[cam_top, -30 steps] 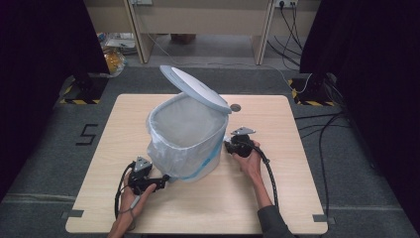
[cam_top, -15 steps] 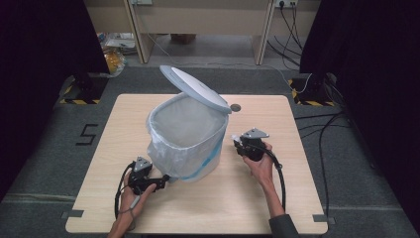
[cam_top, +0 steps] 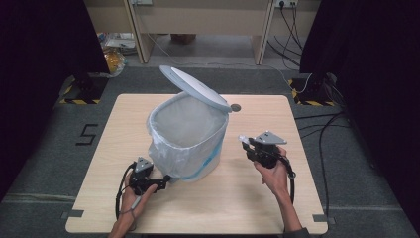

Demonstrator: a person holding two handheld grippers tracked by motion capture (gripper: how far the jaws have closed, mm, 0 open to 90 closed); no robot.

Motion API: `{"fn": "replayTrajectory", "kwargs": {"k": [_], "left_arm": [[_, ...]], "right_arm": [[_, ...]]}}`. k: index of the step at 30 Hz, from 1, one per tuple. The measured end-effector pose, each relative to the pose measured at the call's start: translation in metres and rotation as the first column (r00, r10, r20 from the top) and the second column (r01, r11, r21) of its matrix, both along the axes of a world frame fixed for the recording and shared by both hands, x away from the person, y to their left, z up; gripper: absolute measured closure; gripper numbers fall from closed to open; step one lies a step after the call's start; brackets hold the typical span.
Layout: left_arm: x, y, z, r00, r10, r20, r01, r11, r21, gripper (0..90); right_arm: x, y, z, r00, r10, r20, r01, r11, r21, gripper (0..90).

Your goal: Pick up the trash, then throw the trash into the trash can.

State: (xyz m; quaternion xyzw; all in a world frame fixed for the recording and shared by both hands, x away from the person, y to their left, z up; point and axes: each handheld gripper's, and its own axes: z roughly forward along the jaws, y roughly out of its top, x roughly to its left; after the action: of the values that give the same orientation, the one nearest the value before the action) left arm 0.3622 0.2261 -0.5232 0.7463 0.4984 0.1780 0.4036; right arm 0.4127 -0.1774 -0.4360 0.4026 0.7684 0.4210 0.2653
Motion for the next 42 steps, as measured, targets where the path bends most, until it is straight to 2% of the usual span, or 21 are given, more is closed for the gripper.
{"fn": "replayTrajectory", "kwargs": {"k": [5,8,15,23,32,42], "left_arm": [[0.0,-0.001,0.0,1.0,0.006,-0.002,-0.006,1.0,-0.002,14.7],[0.0,-0.001,0.0,0.9999,0.008,-0.015,-0.008,0.9999,-0.009,14.7],[0.001,0.0,-0.001,0.9996,0.006,-0.026,-0.007,0.9996,-0.026,14.6],[0.001,0.0,-0.001,0.9996,0.004,-0.026,-0.005,0.9996,-0.027,14.6],[0.001,0.0,-0.001,0.9997,0.004,-0.026,-0.004,0.9996,-0.028,14.6],[0.001,0.0,-0.001,0.9997,0.003,-0.026,-0.004,0.9996,-0.027,14.6]], "right_arm": [[-0.009,-0.008,0.007,0.9999,-0.005,0.009,0.005,1.0,0.012,67.3],[-0.019,-0.015,0.016,0.9997,-0.008,0.022,0.007,0.999,0.042,67.3],[-0.038,-0.019,0.036,0.9978,0.001,0.066,-0.006,0.998,0.068,67.2],[-0.059,-0.016,0.056,0.9938,0.028,0.107,-0.039,0.995,0.096,67.2],[-0.071,-0.009,0.071,0.9906,0.061,0.123,-0.076,0.99,0.122,67.2],[-0.085,0.002,0.094,0.9807,0.113,0.159,-0.135,0.982,0.129,67.2]]}}
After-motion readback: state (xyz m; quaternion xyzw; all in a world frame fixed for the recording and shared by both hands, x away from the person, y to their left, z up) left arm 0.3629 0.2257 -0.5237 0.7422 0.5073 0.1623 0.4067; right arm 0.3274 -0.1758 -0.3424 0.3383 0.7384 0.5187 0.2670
